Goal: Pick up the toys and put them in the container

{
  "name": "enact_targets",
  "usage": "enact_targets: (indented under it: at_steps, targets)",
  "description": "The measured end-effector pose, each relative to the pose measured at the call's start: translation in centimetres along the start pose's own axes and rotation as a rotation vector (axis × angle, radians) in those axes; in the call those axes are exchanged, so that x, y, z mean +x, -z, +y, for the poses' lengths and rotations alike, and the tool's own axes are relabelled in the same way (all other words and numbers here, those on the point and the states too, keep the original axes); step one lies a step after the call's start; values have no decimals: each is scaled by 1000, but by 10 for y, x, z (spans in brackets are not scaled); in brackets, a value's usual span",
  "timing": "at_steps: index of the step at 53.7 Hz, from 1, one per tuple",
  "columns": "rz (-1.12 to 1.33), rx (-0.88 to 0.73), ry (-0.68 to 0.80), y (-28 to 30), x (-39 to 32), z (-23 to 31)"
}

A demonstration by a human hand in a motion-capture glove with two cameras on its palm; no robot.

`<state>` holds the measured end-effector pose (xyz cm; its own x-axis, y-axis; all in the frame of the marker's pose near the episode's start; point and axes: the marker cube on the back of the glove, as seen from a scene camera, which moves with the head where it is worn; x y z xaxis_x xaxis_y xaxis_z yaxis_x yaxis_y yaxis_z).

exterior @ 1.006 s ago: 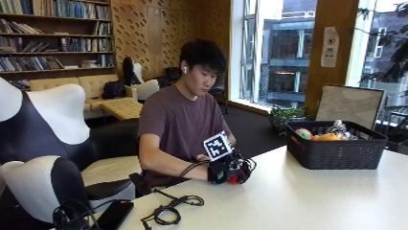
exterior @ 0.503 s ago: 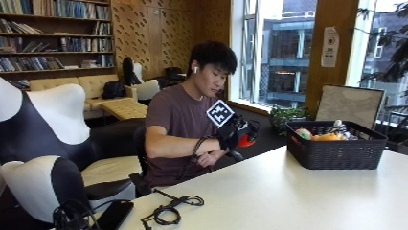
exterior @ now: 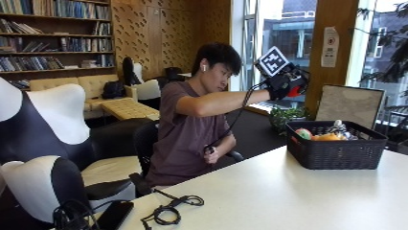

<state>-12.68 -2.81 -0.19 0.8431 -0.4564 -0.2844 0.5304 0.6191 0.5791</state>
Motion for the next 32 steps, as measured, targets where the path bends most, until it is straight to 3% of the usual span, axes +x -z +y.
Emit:
enact_targets:
  at_steps: [13, 25, 32]
  targets:
    - [-113, 3, 79, -17, -67, -89]
    - [-62, -50, -43, -63, -108, -125]
    - [-198, -114, 156, -87, -148, -139]
